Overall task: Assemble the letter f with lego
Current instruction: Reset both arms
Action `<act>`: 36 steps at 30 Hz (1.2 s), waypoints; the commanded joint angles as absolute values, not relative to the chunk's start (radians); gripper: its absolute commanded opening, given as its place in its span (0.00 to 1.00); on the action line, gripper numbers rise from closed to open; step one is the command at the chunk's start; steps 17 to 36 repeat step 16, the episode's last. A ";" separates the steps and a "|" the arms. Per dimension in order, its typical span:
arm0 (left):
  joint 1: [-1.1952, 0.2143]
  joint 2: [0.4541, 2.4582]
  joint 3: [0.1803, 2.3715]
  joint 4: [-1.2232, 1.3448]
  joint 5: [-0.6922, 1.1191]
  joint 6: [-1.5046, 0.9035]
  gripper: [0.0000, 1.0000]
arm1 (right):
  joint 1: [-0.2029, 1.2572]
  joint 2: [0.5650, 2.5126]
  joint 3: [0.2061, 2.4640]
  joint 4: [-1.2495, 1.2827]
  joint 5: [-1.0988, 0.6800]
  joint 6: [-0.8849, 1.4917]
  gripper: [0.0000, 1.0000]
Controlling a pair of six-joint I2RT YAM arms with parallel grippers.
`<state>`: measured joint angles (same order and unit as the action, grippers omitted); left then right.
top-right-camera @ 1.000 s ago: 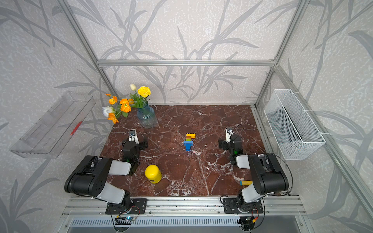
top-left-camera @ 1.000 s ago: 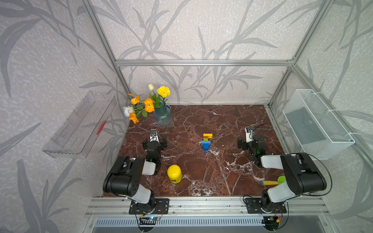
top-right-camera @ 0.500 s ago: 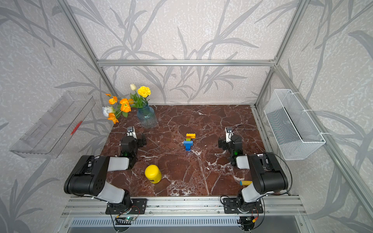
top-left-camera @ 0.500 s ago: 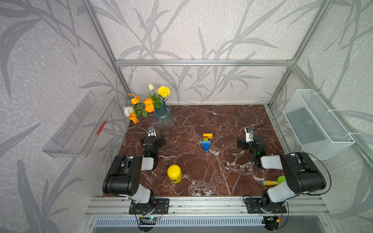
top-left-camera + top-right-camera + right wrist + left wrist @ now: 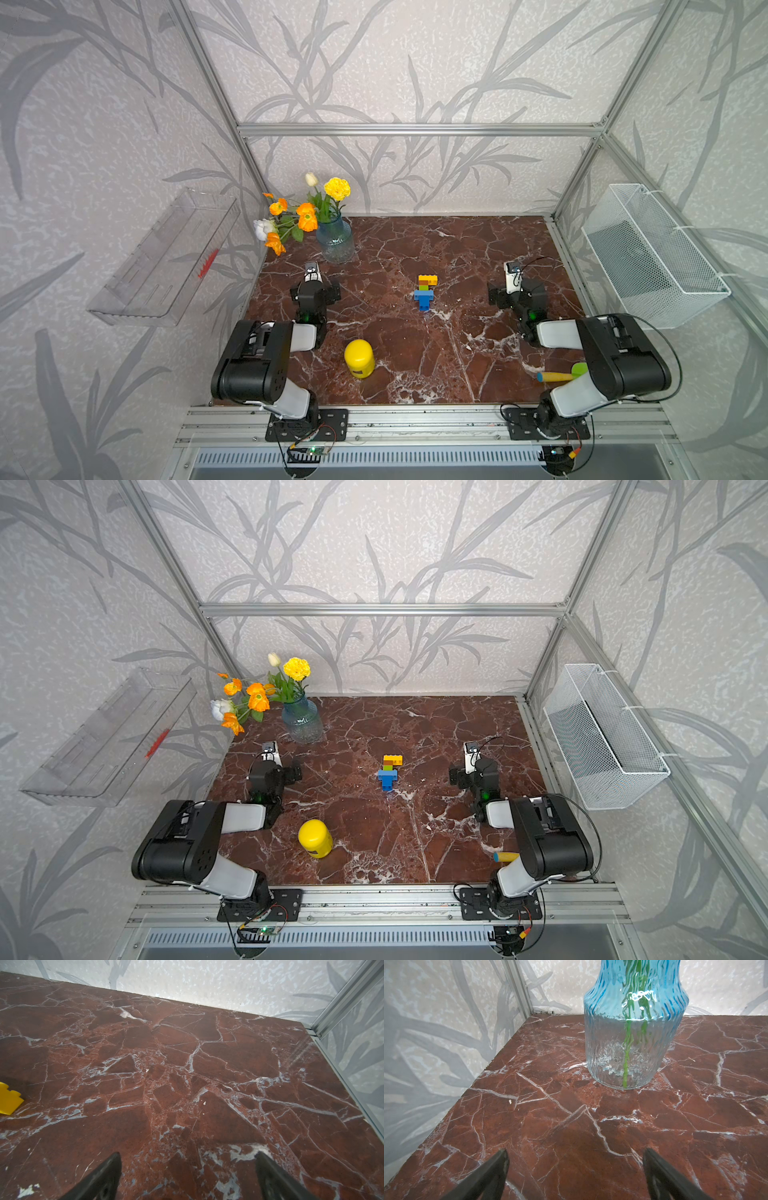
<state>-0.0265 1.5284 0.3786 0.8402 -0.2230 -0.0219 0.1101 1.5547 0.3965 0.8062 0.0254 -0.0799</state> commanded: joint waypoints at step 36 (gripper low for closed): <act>-0.021 1.523 0.393 0.836 -0.215 -0.031 1.00 | 0.095 1.536 0.420 0.802 0.003 -0.080 0.99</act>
